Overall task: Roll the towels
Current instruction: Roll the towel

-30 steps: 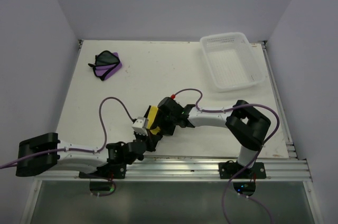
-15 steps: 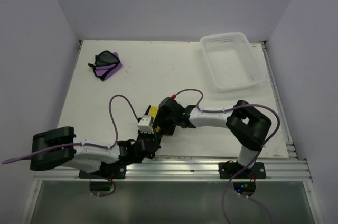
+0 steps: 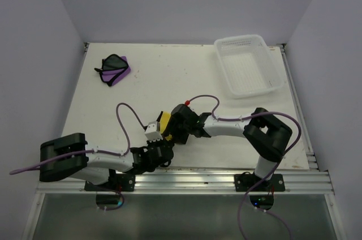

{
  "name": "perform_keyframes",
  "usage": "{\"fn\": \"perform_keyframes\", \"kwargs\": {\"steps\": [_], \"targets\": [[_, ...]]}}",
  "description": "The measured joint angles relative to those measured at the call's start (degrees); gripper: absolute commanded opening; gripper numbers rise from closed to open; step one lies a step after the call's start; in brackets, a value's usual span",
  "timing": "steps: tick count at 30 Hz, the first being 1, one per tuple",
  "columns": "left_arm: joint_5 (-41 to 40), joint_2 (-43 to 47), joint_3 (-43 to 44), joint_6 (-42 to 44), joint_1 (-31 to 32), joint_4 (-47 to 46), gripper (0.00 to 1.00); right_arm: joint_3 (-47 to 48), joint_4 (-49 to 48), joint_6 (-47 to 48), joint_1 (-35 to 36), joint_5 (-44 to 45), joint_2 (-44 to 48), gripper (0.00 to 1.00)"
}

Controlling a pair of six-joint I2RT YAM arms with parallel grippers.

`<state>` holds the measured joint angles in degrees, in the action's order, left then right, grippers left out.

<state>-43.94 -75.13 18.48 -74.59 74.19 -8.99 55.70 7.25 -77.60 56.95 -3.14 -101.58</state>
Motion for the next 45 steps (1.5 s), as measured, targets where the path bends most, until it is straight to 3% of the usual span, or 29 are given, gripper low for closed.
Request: {"fn": "perform_keyframes", "kwargs": {"steps": [10,21,22,25,29,33,39,45], "targets": [[1.8,1.4,-1.0,-5.2,-1.5,0.1,0.00,-0.2,3.2,1.3,-1.0,0.8,2.2,0.66],[2.3,3.3,-2.0,-8.2,-3.0,1.9,0.00,0.3,12.0,10.3,-6.7,2.3,7.8,0.66],[2.4,3.3,-2.0,-8.2,-3.0,1.9,0.00,0.3,12.3,12.5,-7.3,2.6,9.4,0.73],[2.7,3.3,-2.0,-8.2,-3.2,2.0,0.00,1.0,14.1,20.1,-8.4,5.4,14.8,0.84],[3.2,3.5,-2.0,-8.2,-3.3,2.1,0.00,0.9,13.8,31.5,-8.5,8.5,24.0,0.80],[3.9,3.9,-2.0,-8.2,-3.3,2.4,0.00,-1.0,9.7,45.3,-8.5,11.0,32.9,0.83],[5.3,4.8,-2.3,-8.2,-3.6,3.1,0.00,-20.3,-4.8,71.4,-8.6,3.4,48.2,0.81],[6.6,5.3,-2.4,-8.3,-3.6,3.5,0.00,-25.9,-5.7,94.2,-8.4,-3.2,46.7,0.79]]}}
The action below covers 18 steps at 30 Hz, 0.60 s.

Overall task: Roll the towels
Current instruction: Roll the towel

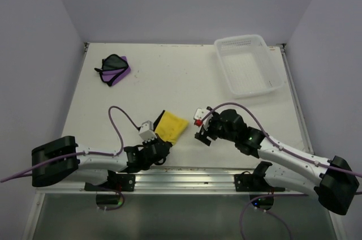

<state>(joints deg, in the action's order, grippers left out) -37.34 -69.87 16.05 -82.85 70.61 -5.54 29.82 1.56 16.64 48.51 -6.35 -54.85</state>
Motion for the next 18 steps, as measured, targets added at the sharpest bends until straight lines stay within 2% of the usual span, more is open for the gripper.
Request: {"fn": "perform_keyframes", "kwargs": {"steps": [4,7,18], "targets": [[1.7,0.6,-0.7,0.0,0.0,-0.2,0.00,0.2,-0.2,10.0,0.0,-3.0,-3.6,0.71],[3.0,1.1,-1.4,-0.1,0.0,-0.9,0.00,1.9,1.3,15.1,0.0,-6.4,-7.2,0.68],[6.1,5.8,-6.2,-2.2,0.0,-4.0,0.00,15.9,6.6,26.0,-0.8,-15.8,-23.6,0.62]]}}
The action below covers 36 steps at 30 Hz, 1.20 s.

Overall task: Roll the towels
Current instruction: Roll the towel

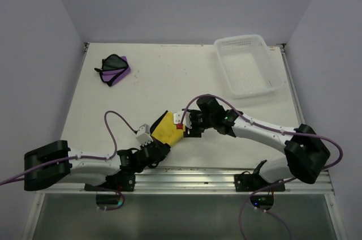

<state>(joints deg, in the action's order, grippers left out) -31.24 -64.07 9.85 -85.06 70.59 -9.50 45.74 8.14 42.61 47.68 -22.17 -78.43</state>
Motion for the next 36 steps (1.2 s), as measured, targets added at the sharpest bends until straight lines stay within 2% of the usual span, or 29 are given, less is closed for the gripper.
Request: {"fn": "perform_keyframes", "kwargs": {"steps": [3,8,12,19,27,36], "targets": [[0.0,0.1,0.0,-0.1,0.0,0.0,0.00,1.9,2.1,2.3,-0.4,-1.3,-3.8,0.62],[0.3,0.8,-0.3,-0.1,0.0,0.2,0.00,1.7,4.4,4.2,-0.5,-2.8,-4.7,0.62],[0.5,1.2,-0.3,-0.1,0.0,0.7,0.00,-1.8,1.0,5.1,0.2,-2.1,-3.9,0.63],[0.6,1.5,-0.3,-0.1,0.0,1.0,0.00,-7.6,-5.3,6.5,3.9,4.1,-3.8,0.64],[0.9,1.5,-0.3,0.0,0.0,1.0,0.00,-8.5,-13.4,8.1,6.1,10.3,-5.1,0.64],[1.2,1.0,-0.3,0.1,0.0,0.3,0.00,-8.4,-17.3,9.2,8.6,12.8,-10.5,0.60]]}}
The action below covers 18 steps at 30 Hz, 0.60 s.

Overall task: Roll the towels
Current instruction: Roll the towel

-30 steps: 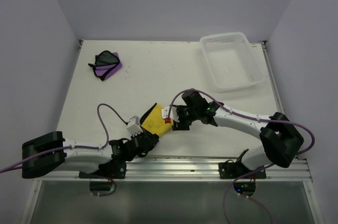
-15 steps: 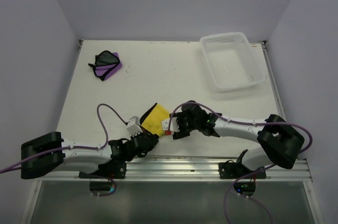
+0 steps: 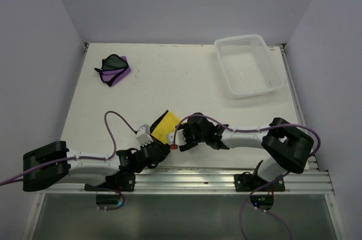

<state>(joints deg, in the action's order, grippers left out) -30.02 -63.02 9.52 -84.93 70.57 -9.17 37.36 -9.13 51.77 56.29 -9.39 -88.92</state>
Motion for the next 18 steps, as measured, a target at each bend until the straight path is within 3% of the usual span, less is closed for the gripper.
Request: {"fn": "perform_keyframes", "kwargs": {"steps": [7,12,18], "targets": [[0.1,0.0,0.0,0.1,0.0,-0.1,0.00,0.0,-1.0,-0.2,0.3,1.1,-0.7,0.44],[0.1,-0.1,0.3,0.4,0.0,0.2,0.00,1.8,1.6,-1.0,0.6,0.9,-1.1,0.23],[0.1,0.9,1.0,0.7,0.0,2.8,0.00,2.3,5.5,-3.4,1.7,1.0,-0.9,0.21]]}}
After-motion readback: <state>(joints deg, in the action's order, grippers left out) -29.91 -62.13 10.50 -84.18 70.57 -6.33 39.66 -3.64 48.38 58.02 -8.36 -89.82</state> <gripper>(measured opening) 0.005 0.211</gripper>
